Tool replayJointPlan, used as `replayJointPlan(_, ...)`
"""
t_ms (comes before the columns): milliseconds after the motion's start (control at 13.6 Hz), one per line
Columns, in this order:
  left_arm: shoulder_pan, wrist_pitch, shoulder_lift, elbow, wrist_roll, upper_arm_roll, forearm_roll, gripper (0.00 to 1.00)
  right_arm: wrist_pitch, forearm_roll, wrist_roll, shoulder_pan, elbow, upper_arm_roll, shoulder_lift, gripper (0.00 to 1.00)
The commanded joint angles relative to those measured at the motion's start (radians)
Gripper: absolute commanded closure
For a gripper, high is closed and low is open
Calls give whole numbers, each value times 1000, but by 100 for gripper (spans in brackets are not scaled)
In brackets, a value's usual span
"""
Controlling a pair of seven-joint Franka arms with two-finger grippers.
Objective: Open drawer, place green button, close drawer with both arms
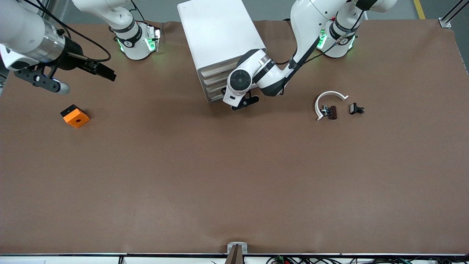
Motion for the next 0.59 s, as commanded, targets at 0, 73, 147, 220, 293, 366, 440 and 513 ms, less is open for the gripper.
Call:
replayJointPlan(0, 22, -20, -18, 73, -6, 75, 19, 0, 56, -13, -147, -93, -88, 19, -54, 0)
replayJointPlan(73, 22, -20, -20, 102, -7, 104, 75, 0, 86, -22, -190, -116, -120, 19, -73, 0)
replayJointPlan(147, 29, -20, -21, 121, -7, 124, 137, 0, 132, -42, -253, -144, -170, 19, -97, 0)
replayJointPlan(220, 49, -20, -25, 133, -7, 145, 189, 0, 178, -49, -314, -168, -214, 19, -119, 0)
replayJointPlan(293, 84, -20, -37, 145, -6, 152, 235, 0, 212, -49, -362, -195, -235, 19, -128, 0)
replayJointPlan(366, 130, -21, -40, 157, -6, 152, 272, 0, 231, -49, -386, -207, -235, 19, -126, 0)
replayJointPlan(440, 170, -20, -52, 167, -4, 152, 298, 0, 254, -63, -391, -210, -234, 19, -125, 0)
replayJointPlan(513, 206, -20, -61, 171, -3, 152, 321, 0, 277, -89, -391, -209, -234, 19, -123, 0)
